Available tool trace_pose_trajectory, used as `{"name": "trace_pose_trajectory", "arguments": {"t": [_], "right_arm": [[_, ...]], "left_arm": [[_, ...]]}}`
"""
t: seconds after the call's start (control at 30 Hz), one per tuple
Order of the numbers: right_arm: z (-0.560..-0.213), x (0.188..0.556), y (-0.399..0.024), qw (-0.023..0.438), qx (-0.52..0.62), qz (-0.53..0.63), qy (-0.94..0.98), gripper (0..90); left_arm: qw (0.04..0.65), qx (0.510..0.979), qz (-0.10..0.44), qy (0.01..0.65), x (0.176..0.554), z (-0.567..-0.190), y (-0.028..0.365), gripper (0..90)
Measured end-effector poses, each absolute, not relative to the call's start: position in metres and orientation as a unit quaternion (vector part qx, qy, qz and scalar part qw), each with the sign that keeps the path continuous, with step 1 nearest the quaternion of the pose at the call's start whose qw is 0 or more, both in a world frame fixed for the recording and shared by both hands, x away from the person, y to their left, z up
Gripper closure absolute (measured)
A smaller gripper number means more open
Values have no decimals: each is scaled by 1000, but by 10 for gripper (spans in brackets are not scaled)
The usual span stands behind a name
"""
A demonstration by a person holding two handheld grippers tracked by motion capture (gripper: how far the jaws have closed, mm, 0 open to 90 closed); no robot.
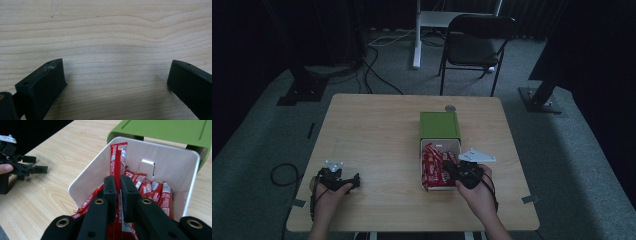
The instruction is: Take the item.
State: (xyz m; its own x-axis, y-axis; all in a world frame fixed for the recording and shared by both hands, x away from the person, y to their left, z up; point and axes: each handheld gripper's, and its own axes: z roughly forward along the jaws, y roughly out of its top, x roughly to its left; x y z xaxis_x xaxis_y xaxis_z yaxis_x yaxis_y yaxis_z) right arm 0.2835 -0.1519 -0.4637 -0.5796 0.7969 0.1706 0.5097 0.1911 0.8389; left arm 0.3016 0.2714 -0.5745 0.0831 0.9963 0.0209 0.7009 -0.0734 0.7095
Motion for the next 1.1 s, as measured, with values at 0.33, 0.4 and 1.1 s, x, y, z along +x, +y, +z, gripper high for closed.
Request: {"name": "trace_pose_trajectory", "arguments": {"t": [0.33, 0.4, 1.1], "right_arm": [[-449, 285, -158, 161, 431, 488, 742, 842], [-448, 287, -161, 165, 434, 488, 739, 842], [-440, 302, -208, 209, 477, 490, 699, 842]], "left_arm": [[276, 682, 267, 622, 302, -575, 271, 25], [276, 682, 268, 622, 302, -575, 271, 25], [276, 682, 267, 622, 302, -575, 271, 25]]}}
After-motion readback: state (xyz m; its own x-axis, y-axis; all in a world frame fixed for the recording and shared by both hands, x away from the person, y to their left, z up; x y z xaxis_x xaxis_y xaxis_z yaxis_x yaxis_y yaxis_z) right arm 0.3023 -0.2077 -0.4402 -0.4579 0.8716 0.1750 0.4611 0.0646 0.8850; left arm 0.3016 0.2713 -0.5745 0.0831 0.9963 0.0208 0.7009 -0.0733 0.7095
